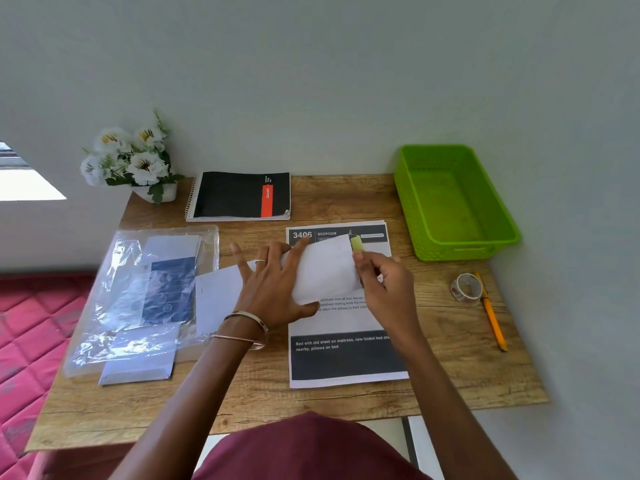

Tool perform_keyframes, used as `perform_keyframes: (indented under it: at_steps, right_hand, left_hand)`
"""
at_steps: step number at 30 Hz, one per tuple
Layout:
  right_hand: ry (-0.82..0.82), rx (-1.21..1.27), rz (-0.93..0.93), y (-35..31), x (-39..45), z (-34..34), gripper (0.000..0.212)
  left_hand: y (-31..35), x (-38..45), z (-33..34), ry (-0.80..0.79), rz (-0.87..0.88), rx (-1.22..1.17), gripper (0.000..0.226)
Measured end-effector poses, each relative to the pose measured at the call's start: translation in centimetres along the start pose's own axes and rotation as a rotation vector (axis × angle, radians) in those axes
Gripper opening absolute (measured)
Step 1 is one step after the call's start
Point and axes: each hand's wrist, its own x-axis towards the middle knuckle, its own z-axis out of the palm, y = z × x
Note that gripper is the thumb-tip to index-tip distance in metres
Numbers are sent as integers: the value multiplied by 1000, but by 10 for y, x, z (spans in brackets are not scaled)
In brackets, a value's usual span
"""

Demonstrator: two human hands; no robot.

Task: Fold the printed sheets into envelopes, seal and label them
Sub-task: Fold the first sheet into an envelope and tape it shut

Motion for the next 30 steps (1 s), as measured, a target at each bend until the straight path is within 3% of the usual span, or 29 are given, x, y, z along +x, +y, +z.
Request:
perform_keyframes:
  at_steps: [7,11,14,17,19,23,26,30]
  right_hand:
    - [-6,-253,103,-2,-2,5,54]
    - [-139,-280,176,-5,2,5,74]
    - [-276,-297,175,-3,9,-1,77]
    - [-312,-53,174,-2,12,-8,51]
    - [-187,245,257,-4,8,-8,26]
    - [59,468,365,4,4,-6,41]
    - [160,587,392,5,4,-8,51]
    - [182,555,308,3,2,-8,28]
  left_hand:
    - [6,0,0,6,16,1,105]
    - [9,0,0,14,31,11,104]
    - [9,-1,0,0,26,23,104]
    - [8,-2,1,2,7,14,107]
    - [9,-2,0,-25,-14,5,114]
    - [18,-2,-4,-116,-37,-94,124]
    - [27,0,-10,-68,-116,-223,103]
    - [31,13,-27,53,-234,-432,46]
